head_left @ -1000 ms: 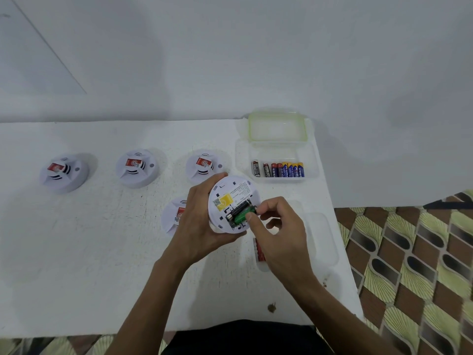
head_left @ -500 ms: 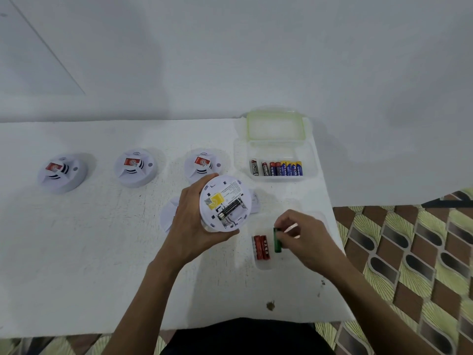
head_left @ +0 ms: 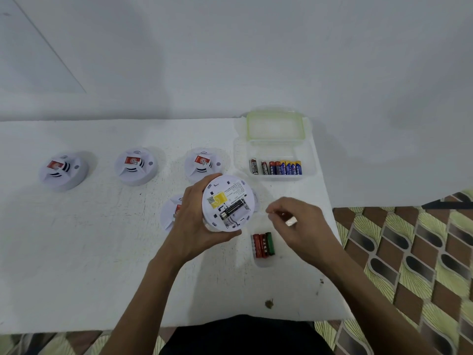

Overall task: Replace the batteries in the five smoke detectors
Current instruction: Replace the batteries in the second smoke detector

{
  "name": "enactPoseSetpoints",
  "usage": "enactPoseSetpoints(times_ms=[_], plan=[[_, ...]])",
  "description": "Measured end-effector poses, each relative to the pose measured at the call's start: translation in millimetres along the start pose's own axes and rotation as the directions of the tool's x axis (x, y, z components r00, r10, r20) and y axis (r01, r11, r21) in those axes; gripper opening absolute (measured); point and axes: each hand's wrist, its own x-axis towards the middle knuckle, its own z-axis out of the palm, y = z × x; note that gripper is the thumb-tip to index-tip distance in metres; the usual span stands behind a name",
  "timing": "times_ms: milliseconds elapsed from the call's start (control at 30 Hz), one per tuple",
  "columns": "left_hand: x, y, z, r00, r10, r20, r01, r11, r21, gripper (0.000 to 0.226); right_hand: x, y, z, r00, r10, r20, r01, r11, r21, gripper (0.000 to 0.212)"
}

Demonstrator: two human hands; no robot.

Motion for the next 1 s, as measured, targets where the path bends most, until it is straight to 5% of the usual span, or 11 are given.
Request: enactPoseSetpoints(times_ms=[167, 267, 367, 467, 567, 700, 867, 1000], plan=[[3.2, 22.2, 0.8, 0.994, -0.06, 0.086, 0.063, 0.997, -0.033, 0.07, 16.3, -25.9, -1.1, 0.902, -0.416, 0.112, 0.431, 0.868, -0.248, 0.015], [3.3, 34.3, -1.3, 0.994, -0.003, 0.11, 0.005, 1.0, -0.017, 0.067, 26.2, -29.5, 1.0, 0.824, -0.521, 0.221, 0.566, 0.77, -0.296, 0.016], [2.6, 35.4, -5.2, 0.984, -0.028, 0.176, 0.03, 1.0, -0.006, 0.065, 32.2, -32.6, -0.3, 0.779, -0.555, 0.292, 0.626, 0.713, -0.316, 0.019], [1.2, 38.2, -9.0, 0.972, -0.149, 0.183, 0.138, 0.988, 0.073, 0.096, 35.4, -35.7, -3.9, 0.728, -0.575, 0.373, 0.683, 0.649, -0.335, 0.021], [-1.9, 32.4, -8.2, 0.956, -0.167, 0.242, 0.141, 0.982, 0.124, 0.104, 35.9, -40.9, -8.9, 0.677, -0.59, 0.441, 0.733, 0.597, -0.326, 0.024], [-6.4, 23.3, -4.9, 0.876, -0.26, 0.407, 0.328, 0.938, -0.107, 0.152, 38.8, -42.6, -11.6, 0.635, -0.563, 0.529, 0.759, 0.582, -0.292, 0.03], [-0.7, 26.2, -2.2, 0.879, -0.217, 0.425, 0.303, 0.942, -0.146, 0.103, 42.3, -36.9, -15.1, 0.578, -0.646, 0.498, 0.813, 0.509, -0.282, 0.04], [8.2, 18.1, -1.6, 0.901, -0.188, 0.392, 0.239, 0.967, -0.087, 0.11, 41.1, -30.5, -12.5, 0.568, -0.722, 0.395, 0.823, 0.495, -0.278, 0.022]])
